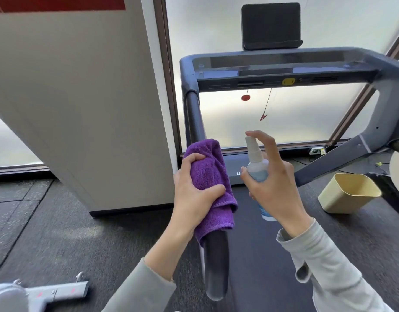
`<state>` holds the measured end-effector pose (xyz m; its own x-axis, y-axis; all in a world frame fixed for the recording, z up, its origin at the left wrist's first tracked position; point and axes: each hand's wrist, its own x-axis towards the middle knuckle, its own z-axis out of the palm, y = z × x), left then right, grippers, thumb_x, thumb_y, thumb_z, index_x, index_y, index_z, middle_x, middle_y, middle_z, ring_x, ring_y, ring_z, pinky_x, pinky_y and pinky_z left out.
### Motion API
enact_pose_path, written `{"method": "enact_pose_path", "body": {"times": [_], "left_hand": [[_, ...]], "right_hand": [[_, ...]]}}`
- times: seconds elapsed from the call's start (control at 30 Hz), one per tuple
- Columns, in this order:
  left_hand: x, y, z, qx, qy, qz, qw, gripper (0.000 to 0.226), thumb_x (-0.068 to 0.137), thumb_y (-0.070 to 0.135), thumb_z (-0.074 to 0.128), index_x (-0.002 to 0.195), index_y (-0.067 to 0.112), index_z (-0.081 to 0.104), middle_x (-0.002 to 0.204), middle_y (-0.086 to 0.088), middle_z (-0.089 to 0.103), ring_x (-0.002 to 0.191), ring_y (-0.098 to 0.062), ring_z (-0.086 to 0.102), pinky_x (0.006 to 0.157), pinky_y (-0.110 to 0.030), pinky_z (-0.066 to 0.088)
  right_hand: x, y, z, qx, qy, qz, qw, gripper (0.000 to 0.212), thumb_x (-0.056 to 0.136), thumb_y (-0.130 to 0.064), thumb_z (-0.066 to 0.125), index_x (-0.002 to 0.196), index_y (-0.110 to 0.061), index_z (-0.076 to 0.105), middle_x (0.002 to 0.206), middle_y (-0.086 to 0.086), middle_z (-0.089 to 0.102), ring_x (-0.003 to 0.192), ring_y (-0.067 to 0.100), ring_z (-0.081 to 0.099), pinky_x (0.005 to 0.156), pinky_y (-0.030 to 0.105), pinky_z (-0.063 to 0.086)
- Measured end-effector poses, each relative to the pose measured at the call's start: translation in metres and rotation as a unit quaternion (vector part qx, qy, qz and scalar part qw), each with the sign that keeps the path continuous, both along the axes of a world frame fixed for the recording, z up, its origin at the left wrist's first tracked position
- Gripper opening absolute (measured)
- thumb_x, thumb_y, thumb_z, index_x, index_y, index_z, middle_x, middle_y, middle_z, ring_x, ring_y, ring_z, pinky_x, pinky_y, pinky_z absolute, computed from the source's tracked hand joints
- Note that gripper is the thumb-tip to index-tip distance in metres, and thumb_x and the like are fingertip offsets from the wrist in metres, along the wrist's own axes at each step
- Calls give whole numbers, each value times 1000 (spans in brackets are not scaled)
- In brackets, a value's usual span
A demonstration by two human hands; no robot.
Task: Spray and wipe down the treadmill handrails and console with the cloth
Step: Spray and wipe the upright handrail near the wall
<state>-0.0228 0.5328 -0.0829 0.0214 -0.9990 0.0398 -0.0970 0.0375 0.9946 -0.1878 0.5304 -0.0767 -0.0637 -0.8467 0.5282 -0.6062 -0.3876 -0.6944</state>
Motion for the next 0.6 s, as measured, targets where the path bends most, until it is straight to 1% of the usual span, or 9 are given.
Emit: {"method": "enact_pose_path", "body": {"times": [0.07,0.13,0.2,0.3,0.4,0.5,0.53,0.6], "left_hand": [[-3,-21,5,10,-18,21,1000,60,67,13,77,101,52,48,122,4,45,102,-12,54,88,-36,51],[-6,-49,11,25,-26,25,999,59,70,9,78,105,45,47,126,-4,45,104,-21,55,90,-42,52],[-6,-70,18,43,-23,23,999,61,71,8,77,113,39,46,129,-8,45,103,-26,56,91,-45,53],[-5,-79,19,50,-20,20,998,62,72,8,76,118,37,47,129,-9,45,104,-29,58,92,-48,53],[-4,-61,13,41,-3,23,999,62,71,12,76,117,41,48,127,-8,48,104,-29,59,92,-49,53],[-2,-34,6,33,40,22,998,60,62,18,76,104,51,49,121,2,54,104,-23,60,89,-46,55],[-2,-27,4,31,59,22,998,59,60,20,75,99,54,49,118,6,56,103,-20,61,88,-44,55],[-2,-21,0,32,83,28,996,58,57,21,75,95,57,49,115,9,57,102,-19,62,86,-42,56]], "right_hand": [[0,-2,1,-4,6,6,1000,69,82,0,67,131,-40,39,71,-14,55,48,22,55,50,42,54],[0,-3,2,-6,15,8,1000,69,82,-1,67,131,-41,38,74,-29,54,50,16,55,51,37,54],[1,-5,3,0,15,11,1000,69,82,-1,67,131,-42,38,77,-35,54,51,13,54,53,37,56],[3,-6,5,9,9,15,1000,68,83,-1,65,132,-40,39,73,-31,54,49,13,51,54,43,56],[5,-7,7,2,9,20,1000,69,83,0,66,133,-39,39,76,-32,55,49,14,52,53,41,55],[7,-8,5,-9,9,26,1000,69,82,-2,68,132,-39,38,83,-34,54,52,17,54,52,38,55],[7,-9,3,-11,6,26,1000,69,82,-2,68,132,-39,39,82,-32,54,52,18,54,51,37,54],[7,-15,0,-11,-4,28,1000,68,82,-3,69,132,-39,39,74,-21,54,50,21,52,49,38,53]]}}
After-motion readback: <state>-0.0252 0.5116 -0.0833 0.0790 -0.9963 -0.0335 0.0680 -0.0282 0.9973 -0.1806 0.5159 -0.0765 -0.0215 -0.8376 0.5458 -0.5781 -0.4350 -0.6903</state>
